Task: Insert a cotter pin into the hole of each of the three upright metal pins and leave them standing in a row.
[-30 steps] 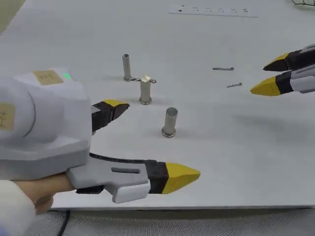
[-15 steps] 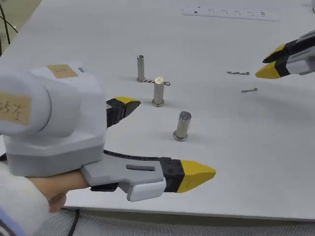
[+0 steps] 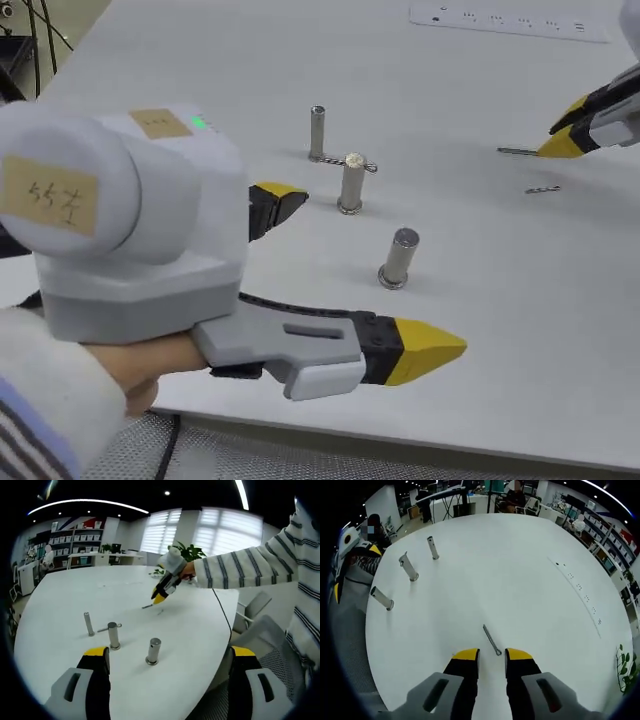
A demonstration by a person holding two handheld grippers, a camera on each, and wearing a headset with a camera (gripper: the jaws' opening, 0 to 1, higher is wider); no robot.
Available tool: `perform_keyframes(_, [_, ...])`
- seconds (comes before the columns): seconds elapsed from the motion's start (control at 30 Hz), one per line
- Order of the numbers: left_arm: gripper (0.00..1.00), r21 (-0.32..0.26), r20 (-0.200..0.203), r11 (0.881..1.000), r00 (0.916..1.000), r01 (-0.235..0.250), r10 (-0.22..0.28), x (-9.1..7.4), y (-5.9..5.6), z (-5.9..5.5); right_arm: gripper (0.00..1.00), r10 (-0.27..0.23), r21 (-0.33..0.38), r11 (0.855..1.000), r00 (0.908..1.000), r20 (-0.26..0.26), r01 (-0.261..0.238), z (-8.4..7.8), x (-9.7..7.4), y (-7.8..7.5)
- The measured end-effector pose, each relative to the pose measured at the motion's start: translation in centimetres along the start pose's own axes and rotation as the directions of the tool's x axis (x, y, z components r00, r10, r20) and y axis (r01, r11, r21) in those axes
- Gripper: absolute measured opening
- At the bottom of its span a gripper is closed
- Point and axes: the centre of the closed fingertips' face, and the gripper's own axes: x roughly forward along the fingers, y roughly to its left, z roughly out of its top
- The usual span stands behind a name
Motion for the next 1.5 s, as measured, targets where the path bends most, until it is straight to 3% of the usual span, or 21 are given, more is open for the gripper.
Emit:
perform_keyframes(0.5, [0.97, -0.003, -0.008, 1.0, 1.0, -0.001, 0.0, 0.0, -0.1, 0.0, 0.06, 0.002, -0.042, 0.999, 0.9967, -0.081, -0.006, -0.4, 1.4, 0.0])
perform_keyframes(0.57, [0.97, -0.002, -0.008, 1.0, 1.0, -0.005, 0.005, 0.0, 0.0, 0.0, 0.04, 0.011, -0.037, 0.999, 0.9961, -0.087, -0.014, -0.5, 1.8, -0.7])
perform_keyframes(0.7, [0.97, -0.007, -0.007, 1.0, 1.0, -0.006, 0.006, 0.1, 0.0, 0.0, 0.0, 0.027, -0.055, 0.998, 0.9949, -0.097, -0.032, -0.4, 1.8, -0.5])
perform_keyframes(0.83, [0.96, -0.007, -0.016, 1.0, 0.9999, -0.006, 0.006, 0.2, -0.2, -0.2, 0.0, 0.022, -0.085, 0.996, 0.9935, -0.111, -0.031, -0.3, 1.8, -0.5])
perform_keyframes(1.23, [0.96, 0.0, -0.022, 1.0, 0.9997, -0.011, 0.011, 0.2, 0.0, -0.4, 0.0, -0.005, -0.083, 0.997, 0.991, -0.133, -0.006, -0.5, 1.7, -0.7])
perform_keyframes(1.5, [0.95, -0.014, -0.027, 1.0, 0.9996, -0.002, 0.002, 0.1, -0.2, -0.5, 0.0, -0.023, -0.155, 0.988, 0.9866, -0.161, -0.002, -0.5, 1.3, -0.3])
